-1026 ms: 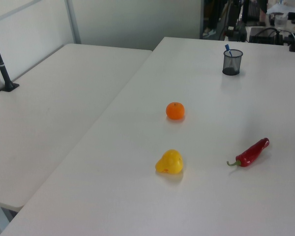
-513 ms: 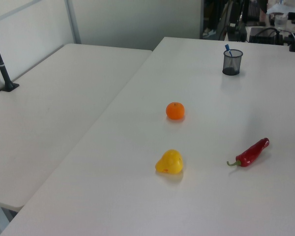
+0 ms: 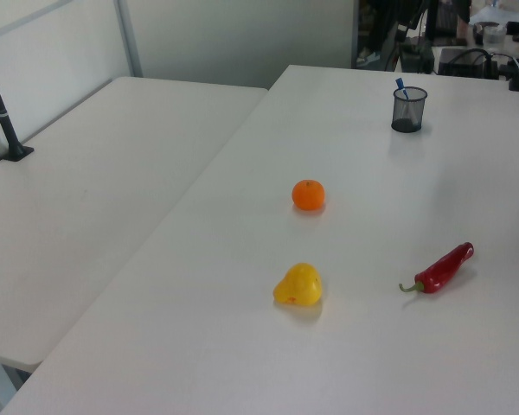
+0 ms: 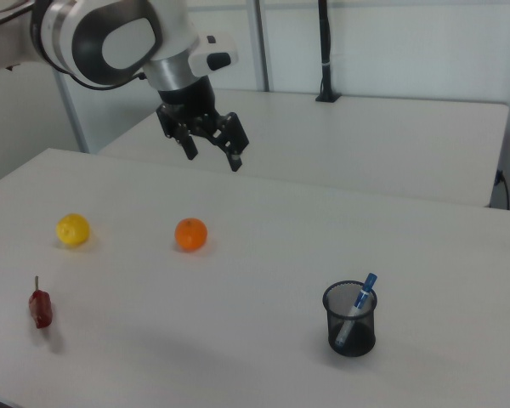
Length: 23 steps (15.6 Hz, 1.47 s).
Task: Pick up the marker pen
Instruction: 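Move the gripper from rest toward the black mesh pen cup, then lower the open gripper over the marker in the pen cup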
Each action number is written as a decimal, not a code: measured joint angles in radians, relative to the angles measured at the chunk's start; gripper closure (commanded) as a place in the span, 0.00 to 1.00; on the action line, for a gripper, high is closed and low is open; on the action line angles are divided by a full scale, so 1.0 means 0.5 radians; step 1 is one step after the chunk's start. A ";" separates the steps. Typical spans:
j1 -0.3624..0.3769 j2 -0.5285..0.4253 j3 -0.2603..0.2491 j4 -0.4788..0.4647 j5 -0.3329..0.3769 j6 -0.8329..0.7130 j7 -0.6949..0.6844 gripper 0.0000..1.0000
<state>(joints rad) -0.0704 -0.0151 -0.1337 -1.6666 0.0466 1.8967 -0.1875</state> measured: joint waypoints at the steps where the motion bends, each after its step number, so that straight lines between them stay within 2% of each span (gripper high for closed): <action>1: -0.018 0.016 -0.001 -0.001 -0.023 0.042 0.000 0.00; 4: -0.058 0.066 -0.003 -0.004 -0.104 0.170 0.000 0.00; 9: -0.123 0.167 -0.107 -0.028 -0.116 0.445 0.000 0.00; 12: -0.183 0.271 -0.122 -0.041 -0.142 0.623 0.000 0.00; 16: -0.250 0.419 -0.130 -0.049 -0.152 0.816 0.000 0.05; 23: -0.300 0.548 -0.160 -0.189 -0.152 1.210 0.000 0.22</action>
<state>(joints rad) -0.2204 0.2587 -0.2138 -1.7613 -0.0295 2.5016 -0.1875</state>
